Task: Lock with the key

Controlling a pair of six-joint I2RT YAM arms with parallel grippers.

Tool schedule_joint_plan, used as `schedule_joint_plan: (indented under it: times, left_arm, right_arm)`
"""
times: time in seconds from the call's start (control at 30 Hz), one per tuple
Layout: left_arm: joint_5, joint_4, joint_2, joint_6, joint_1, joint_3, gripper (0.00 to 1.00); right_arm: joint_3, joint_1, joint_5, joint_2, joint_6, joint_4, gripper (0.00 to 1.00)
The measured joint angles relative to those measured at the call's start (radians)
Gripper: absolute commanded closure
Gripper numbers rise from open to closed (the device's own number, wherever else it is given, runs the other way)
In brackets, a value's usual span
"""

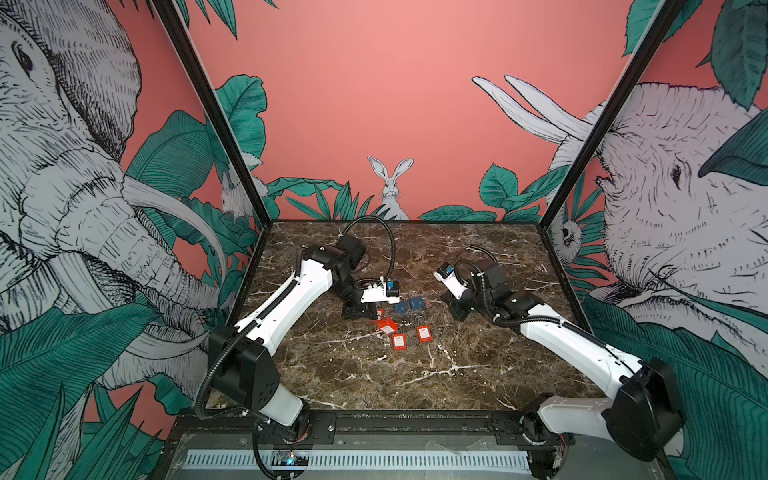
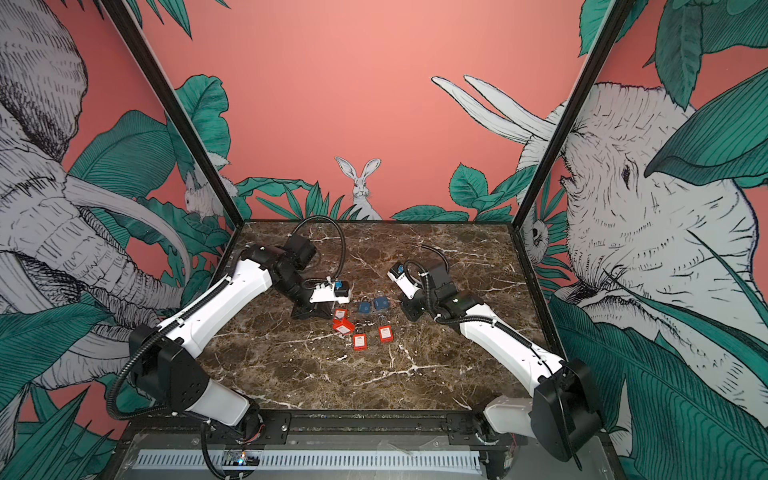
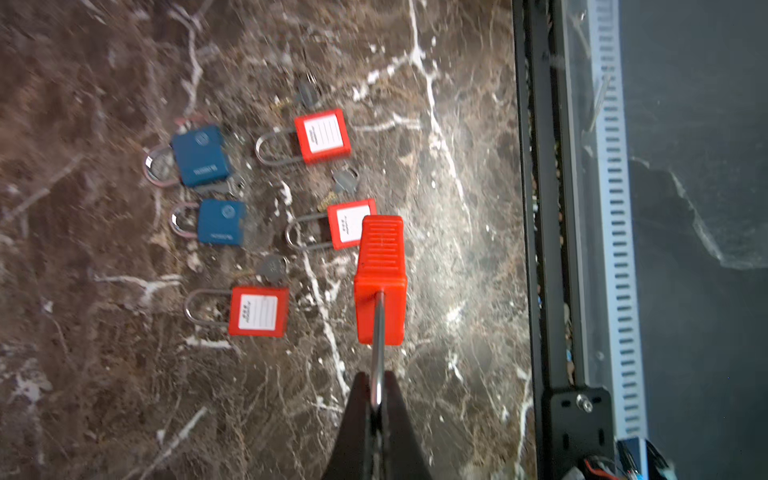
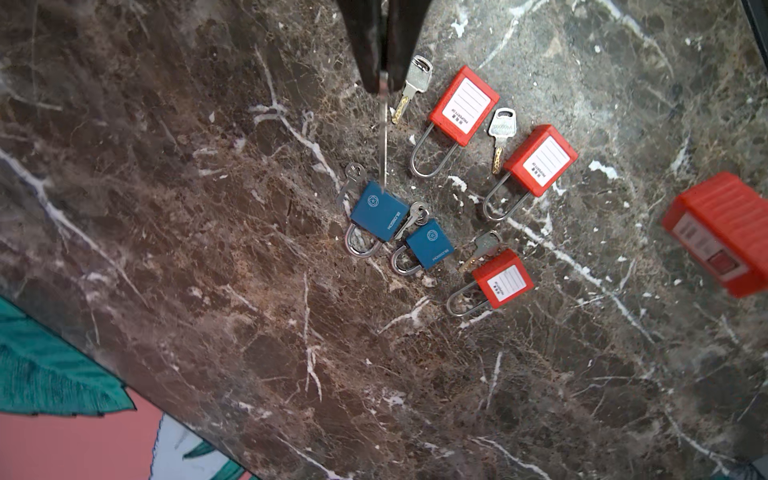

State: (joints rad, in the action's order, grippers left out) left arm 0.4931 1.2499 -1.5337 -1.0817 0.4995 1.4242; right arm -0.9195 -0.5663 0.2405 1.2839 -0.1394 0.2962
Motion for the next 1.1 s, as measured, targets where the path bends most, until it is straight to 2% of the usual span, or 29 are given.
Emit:
schedule_joint_plan:
  times: [0.23,0.43,0.9,1.1]
  left_arm:
    - [-0.205,0.087,-0.050,0.003,0.055,-0.020,1.00]
    - [-0.286,0.111,-0.138,0.018,0.093,-0.040,1.00]
    - [-0.291,0.112,-0.215,0.031,0.133,-0.073,1.00]
    - [-0.285,0.113,-0.333,0.024,0.141,-0.033,1.00]
  right_arm:
    - [0.063,-0.058,-0.056,0.013,0.120,-0.073,1.00]
    - [0.108,-0.082,-0.073,0.006,0.169,-0.112,1.00]
    - [0.143,-0.111,-0.057,0.002,0.223,-0.148,1.00]
    - [0.143,-0.116,-0.038,0.036,0.242,-0.158,1.00]
